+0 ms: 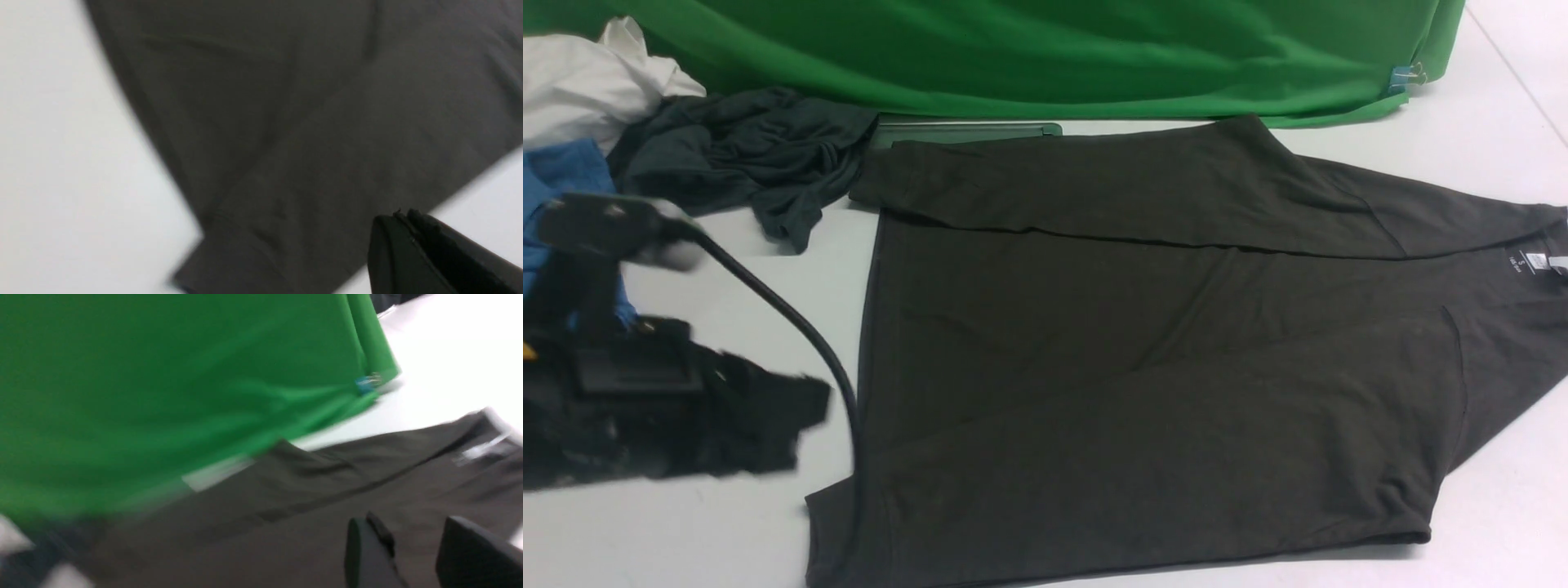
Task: Fold a long-sleeved shirt on a white desktop.
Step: 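Grasp the left edge of the dark T-shirt lying flat on the table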
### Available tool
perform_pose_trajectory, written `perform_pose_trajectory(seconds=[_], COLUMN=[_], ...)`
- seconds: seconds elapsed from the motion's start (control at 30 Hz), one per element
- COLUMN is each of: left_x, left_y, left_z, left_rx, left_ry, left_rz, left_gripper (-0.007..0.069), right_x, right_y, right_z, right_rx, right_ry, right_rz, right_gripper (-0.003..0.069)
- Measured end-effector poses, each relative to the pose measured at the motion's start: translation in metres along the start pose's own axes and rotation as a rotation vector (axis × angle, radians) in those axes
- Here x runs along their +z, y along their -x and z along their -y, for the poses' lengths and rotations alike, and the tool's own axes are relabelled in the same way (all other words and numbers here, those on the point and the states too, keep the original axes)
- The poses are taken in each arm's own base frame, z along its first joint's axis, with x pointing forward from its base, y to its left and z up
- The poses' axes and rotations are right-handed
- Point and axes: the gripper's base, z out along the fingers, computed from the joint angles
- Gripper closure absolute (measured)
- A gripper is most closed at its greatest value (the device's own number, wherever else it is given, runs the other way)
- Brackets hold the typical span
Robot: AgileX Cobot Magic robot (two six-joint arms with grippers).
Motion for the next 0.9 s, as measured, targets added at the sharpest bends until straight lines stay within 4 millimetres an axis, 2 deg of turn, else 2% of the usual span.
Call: perform_pose_trajectory(seconds=[0.03,0.1,0.17,0.27,0.33,0.37,0.4,0.43,0.47,0.5,0.57,0.63,0.73,0.77,0.9], left_x=[0.002,0.004,0.005,0.011,0.018,0.02,0.025,0.028,0.038,0.038,0.052,0.061,0.072,0.079,0.098], left_y=[-0.002,-0.006,-0.008,-0.011,-0.012,-0.012,-0.013,-0.013,-0.014,-0.013,-0.015,-0.016,-0.016,-0.017,-0.019], left_z=[0.007,0.017,0.022,0.019,0.011,0.009,0.003,0.001,-0.008,-0.009,-0.022,-0.032,-0.042,-0.047,-0.058], left_rx=[0.039,0.099,0.134,0.104,0.083,0.079,0.057,0.047,0.013,0.012,-0.018,0.0,0.036,0.054,0.088], left_ry=[-0.033,-0.076,-0.09,-0.052,-0.006,-0.003,0.015,0.022,0.041,0.044,0.075,0.108,0.151,0.17,0.193], left_rz=[-0.029,-0.075,-0.102,-0.162,-0.212,-0.222,-0.249,-0.262,-0.295,-0.293,-0.33,-0.351,-0.368,-0.373,-0.385], left_gripper=[0.0605,0.0605,0.0605,0.0605,0.0605,0.0605,0.0602,0.0599,0.0585,0.0582,0.053,0.048,0.0413,0.0369,0.0311], right_x=[0.0,0.0,0.0,-0.003,-0.004,-0.004,-0.004,-0.004,-0.004,-0.002,-0.001,0.002,0.003,0.005,0.006], right_y=[0.001,0.004,0.004,0.009,0.026,0.028,0.043,0.05,0.068,0.071,0.094,0.106,0.114,0.117,0.119], right_z=[-0.001,-0.002,-0.002,-0.013,-0.032,-0.034,-0.05,-0.057,-0.075,-0.08,-0.105,-0.12,-0.13,-0.134,-0.138], right_rx=[0.099,0.176,0.203,0.183,0.06,0.048,-0.053,-0.097,-0.218,-0.249,-0.424,-0.537,-0.621,-0.664,-0.722], right_ry=[0.007,0.022,0.028,0.047,0.102,0.102,0.159,0.176,0.244,0.254,0.348,0.4,0.439,0.46,0.483], right_rz=[0.013,0.042,0.041,-0.08,-0.192,-0.197,-0.259,-0.278,-0.329,-0.352,-0.441,-0.506,-0.55,-0.566,-0.562], right_gripper=[0.0419,0.0419,0.0419,0.0419,0.0419,0.0419,0.0419,0.0419,0.0419,0.0419,0.0419,0.0419,0.0419,0.0419,0.0419])
